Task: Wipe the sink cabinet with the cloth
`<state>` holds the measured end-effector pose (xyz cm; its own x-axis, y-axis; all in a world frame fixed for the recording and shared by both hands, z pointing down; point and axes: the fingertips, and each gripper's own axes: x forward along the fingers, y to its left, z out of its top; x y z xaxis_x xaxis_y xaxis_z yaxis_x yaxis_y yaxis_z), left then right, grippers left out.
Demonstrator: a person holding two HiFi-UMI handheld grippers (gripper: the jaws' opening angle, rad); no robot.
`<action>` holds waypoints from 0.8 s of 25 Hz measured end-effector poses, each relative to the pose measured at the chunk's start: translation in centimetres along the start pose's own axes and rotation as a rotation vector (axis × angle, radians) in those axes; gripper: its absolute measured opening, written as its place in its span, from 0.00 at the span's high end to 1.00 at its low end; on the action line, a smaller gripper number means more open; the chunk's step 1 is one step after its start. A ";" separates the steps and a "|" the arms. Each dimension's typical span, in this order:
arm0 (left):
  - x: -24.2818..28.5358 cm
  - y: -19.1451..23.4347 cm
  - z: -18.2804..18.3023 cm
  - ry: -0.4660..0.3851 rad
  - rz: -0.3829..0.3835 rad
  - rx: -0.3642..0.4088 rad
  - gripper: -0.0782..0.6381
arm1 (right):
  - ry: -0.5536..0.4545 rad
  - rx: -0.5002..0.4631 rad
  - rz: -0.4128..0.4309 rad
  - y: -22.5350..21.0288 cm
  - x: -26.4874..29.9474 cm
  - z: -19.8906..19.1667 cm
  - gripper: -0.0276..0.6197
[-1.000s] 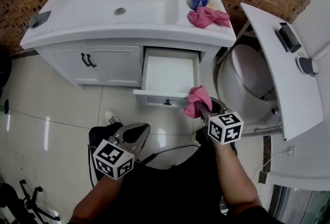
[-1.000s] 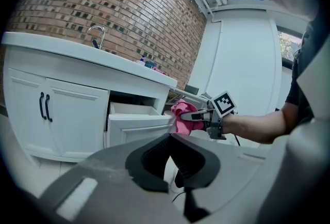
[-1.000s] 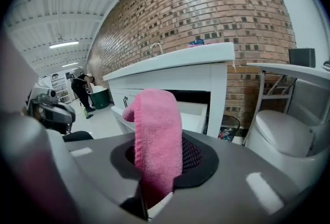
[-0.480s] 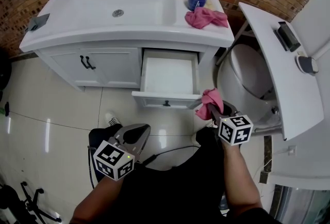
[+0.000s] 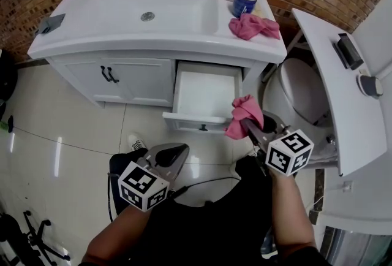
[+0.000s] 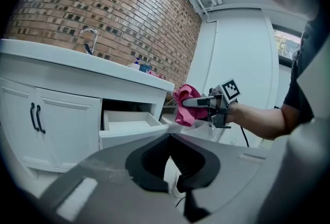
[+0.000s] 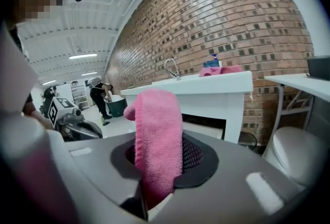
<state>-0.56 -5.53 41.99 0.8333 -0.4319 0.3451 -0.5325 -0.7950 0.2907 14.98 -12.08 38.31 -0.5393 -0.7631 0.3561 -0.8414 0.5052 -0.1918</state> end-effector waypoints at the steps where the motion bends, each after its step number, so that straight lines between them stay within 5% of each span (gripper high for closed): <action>1: 0.2 0.0 0.3 0.001 -0.004 0.006 0.88 | 0.008 -0.025 0.020 0.3 0.6 0.6 0.81; 8: 1.5 1.0 1.1 0.023 -0.020 0.029 0.88 | 0.035 -0.070 0.139 1.0 6.3 3.8 0.81; 12: 1.6 2.2 1.0 0.031 -0.013 0.001 0.88 | 0.137 -0.196 0.188 0.6 10.0 3.5 0.81; 20: 2.3 3.7 -1.3 0.055 -0.019 -0.074 0.88 | 0.370 -0.427 0.400 1.5 18.7 -2.5 0.81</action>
<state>-0.76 -8.93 45.01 0.8351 -0.3913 0.3868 -0.5277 -0.7684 0.3620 3.71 -24.57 46.98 -0.6949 -0.3356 0.6360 -0.4521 0.8916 -0.0235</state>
